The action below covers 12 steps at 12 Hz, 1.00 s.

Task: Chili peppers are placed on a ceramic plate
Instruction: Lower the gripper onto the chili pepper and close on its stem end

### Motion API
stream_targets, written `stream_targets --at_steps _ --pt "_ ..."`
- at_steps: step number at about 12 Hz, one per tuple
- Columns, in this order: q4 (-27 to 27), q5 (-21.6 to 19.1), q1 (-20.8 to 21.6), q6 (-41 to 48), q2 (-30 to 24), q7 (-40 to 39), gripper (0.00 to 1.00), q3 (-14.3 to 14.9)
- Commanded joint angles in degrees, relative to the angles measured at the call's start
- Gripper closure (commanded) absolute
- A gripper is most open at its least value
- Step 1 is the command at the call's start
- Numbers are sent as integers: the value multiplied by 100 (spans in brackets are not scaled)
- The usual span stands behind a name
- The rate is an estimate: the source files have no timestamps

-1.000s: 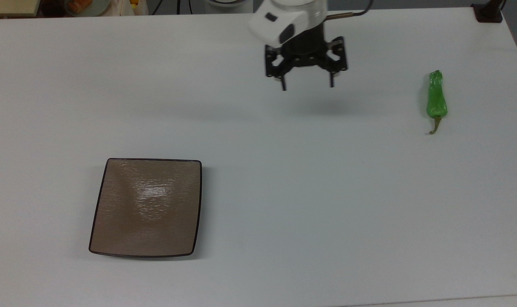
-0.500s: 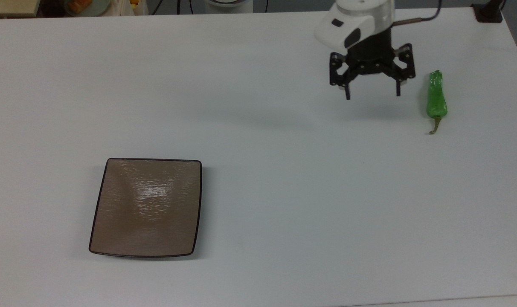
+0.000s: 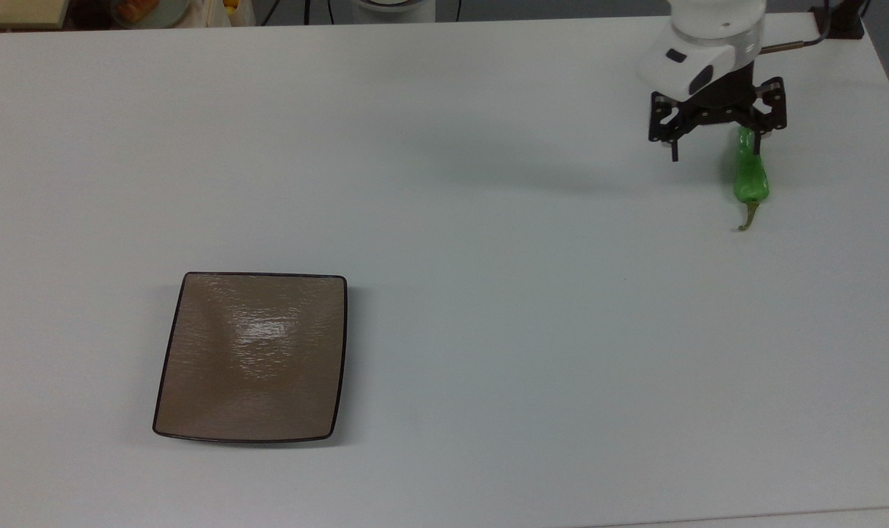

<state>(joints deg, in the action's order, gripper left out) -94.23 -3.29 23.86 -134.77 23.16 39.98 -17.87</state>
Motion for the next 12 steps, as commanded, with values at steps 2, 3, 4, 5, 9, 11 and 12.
stream_targets --at_steps 2,3,4,5,9,11,12 --pt "89 345 565 -67 487 536 0 12" --pt "98 372 680 -76 592 659 0 12" --pt "176 451 768 -76 681 729 0 12" --pt "333 504 830 -76 829 878 0 12" --pt "713 925 1067 -329 1313 1415 0 12" --pt "765 1084 1155 -383 1410 1547 0 12" --pt "809 1189 1173 -383 1524 1643 0 12"
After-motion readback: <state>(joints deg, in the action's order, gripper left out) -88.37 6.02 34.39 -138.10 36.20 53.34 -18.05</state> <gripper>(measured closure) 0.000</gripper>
